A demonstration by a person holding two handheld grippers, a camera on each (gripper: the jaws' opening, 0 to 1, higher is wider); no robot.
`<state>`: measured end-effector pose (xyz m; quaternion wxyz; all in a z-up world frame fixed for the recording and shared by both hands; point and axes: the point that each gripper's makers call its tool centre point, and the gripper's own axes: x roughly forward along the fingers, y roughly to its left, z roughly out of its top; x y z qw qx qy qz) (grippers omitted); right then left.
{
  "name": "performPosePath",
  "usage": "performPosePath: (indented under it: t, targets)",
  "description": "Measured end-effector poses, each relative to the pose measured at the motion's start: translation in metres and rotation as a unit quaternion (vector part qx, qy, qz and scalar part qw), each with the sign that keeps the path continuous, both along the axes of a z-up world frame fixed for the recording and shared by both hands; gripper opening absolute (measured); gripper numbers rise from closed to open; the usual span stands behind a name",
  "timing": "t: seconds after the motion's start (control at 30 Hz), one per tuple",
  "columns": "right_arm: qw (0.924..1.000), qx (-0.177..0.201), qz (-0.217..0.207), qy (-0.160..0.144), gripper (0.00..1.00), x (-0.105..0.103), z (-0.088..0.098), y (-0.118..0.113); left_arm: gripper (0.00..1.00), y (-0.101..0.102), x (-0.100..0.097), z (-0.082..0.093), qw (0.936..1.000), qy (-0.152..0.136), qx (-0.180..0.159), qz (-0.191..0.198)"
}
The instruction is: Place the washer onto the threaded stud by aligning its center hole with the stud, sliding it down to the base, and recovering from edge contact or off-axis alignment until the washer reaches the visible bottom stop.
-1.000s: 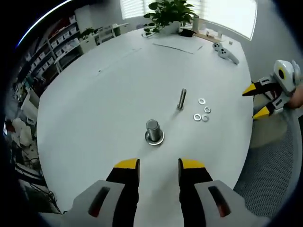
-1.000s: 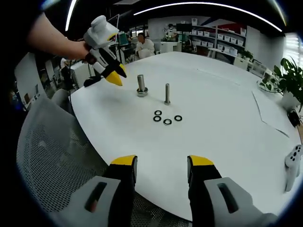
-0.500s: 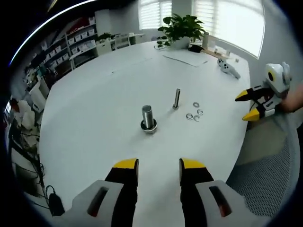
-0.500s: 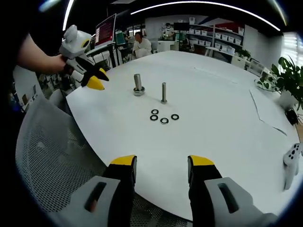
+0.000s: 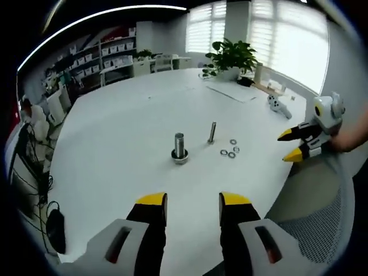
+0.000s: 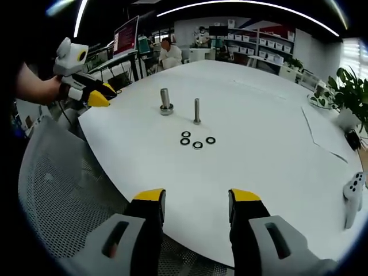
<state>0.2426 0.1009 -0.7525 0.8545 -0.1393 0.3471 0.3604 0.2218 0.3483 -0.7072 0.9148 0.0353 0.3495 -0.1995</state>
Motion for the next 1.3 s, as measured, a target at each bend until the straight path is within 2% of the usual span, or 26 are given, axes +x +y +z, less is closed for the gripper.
performPosePath:
  t: [0.33, 0.43, 0.5, 0.9, 1.3]
  targets:
    - [1.0, 0.0, 0.001, 0.0, 0.47, 0.0, 0.0, 0.0, 0.34, -0.001, -0.023, -0.004, 0.9996, -0.007, -0.013, 0.023]
    - [1.0, 0.0, 0.002, 0.001, 0.47, -0.001, 0.0, 0.001, 0.35, 0.001, -0.028, -0.01, 0.9992, 0.002, -0.021, 0.033]
    - [1.0, -0.001, 0.003, 0.002, 0.47, -0.001, -0.001, 0.001, 0.35, 0.003, -0.03, -0.014, 0.9992, 0.007, -0.014, 0.037]
    - [0.9999, -0.008, 0.007, 0.01, 0.47, -0.003, -0.005, 0.001, 0.34, 0.005, -0.033, -0.016, 0.9981, -0.002, -0.028, 0.055]
    - [0.9998, -0.012, 0.01, 0.014, 0.47, -0.004, -0.007, 0.0, 0.33, 0.003, -0.038, -0.021, 0.9985, 0.0, -0.028, 0.048]
